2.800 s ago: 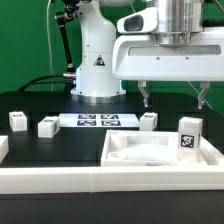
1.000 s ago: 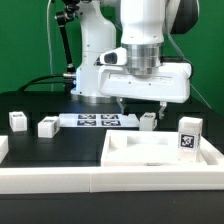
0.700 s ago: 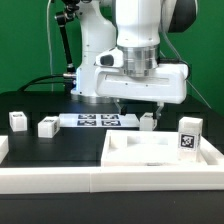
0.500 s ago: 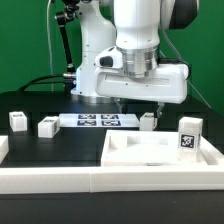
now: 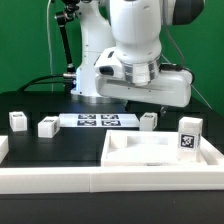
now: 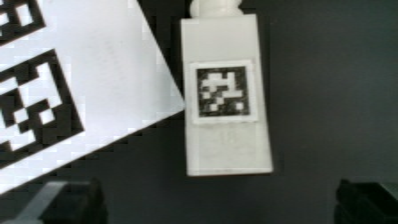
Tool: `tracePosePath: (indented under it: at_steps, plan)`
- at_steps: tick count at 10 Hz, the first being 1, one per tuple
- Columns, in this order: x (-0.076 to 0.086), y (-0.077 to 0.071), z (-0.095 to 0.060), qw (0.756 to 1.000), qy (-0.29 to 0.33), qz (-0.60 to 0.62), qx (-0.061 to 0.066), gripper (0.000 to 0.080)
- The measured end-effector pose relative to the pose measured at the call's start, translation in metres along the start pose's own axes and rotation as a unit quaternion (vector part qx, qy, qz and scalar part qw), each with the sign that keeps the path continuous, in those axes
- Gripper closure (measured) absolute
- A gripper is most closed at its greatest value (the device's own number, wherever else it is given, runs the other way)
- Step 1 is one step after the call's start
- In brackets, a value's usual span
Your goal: Assemble square table
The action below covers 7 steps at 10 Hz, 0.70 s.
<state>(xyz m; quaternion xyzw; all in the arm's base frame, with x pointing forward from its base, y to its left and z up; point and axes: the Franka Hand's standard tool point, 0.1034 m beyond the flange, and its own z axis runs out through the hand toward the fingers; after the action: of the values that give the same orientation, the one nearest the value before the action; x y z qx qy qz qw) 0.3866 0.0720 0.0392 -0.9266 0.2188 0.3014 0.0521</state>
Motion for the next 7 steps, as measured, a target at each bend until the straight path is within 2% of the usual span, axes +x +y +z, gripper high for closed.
tracePosePath:
  at_steps: [3,4,7]
  plan:
    - [0.0002,-0.0005,0.0037,0.997,-0.065,-0.029,-0.007,0.0151]
    - [0.0029,-0.0013,0.0032,0.996,-0.076,-0.048,-0.006,0.0151]
    - [0.0045,-0.0015,0.0032,0.996,-0.077,-0.048,-0.006,0.0151]
